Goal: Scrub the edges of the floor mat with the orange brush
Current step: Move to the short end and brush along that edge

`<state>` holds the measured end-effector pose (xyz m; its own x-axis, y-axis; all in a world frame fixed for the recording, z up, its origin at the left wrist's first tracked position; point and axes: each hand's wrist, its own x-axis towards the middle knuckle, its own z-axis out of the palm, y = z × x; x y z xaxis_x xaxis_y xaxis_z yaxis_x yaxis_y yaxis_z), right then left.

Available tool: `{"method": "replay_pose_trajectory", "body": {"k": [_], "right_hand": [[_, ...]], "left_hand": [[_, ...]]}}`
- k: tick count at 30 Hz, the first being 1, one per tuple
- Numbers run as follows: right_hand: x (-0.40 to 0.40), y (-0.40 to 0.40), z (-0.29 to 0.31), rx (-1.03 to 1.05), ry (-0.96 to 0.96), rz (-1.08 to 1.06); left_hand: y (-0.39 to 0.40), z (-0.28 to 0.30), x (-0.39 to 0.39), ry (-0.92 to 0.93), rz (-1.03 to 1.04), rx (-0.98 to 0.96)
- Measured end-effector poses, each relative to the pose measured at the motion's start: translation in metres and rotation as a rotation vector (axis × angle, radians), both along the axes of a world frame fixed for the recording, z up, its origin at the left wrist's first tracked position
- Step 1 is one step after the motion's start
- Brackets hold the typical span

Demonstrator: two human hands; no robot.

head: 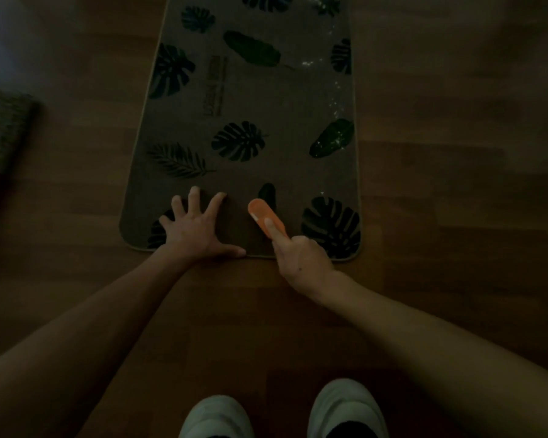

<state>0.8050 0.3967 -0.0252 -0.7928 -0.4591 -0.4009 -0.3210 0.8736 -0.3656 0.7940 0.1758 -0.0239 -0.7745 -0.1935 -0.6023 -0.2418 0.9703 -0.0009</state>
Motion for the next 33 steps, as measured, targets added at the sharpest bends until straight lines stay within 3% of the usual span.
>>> {"method": "replay_pose_trajectory", "body": {"k": [12, 17, 21, 27, 33], "right_hand": [[0.032, 0.078, 0.001, -0.130, 0.048, 0.052], [0.026, 0.059, -0.002, -0.186, 0.028, 0.035], [0.026, 0.052, -0.007, -0.207, 0.019, 0.021], [0.005, 0.031, 0.001, -0.104, -0.009, 0.083], [-0.035, -0.042, 0.018, 0.023, 0.002, 0.122]], "left_hand": [[-0.005, -0.002, 0.010, 0.050, 0.028, 0.066], [-0.015, 0.000, 0.012, 0.097, 0.011, 0.094], [-0.043, 0.010, 0.003, 0.027, -0.067, 0.128], [-0.041, 0.007, 0.009, 0.050, -0.106, 0.062], [-0.039, 0.010, 0.006, 0.058, -0.074, 0.054]]}}
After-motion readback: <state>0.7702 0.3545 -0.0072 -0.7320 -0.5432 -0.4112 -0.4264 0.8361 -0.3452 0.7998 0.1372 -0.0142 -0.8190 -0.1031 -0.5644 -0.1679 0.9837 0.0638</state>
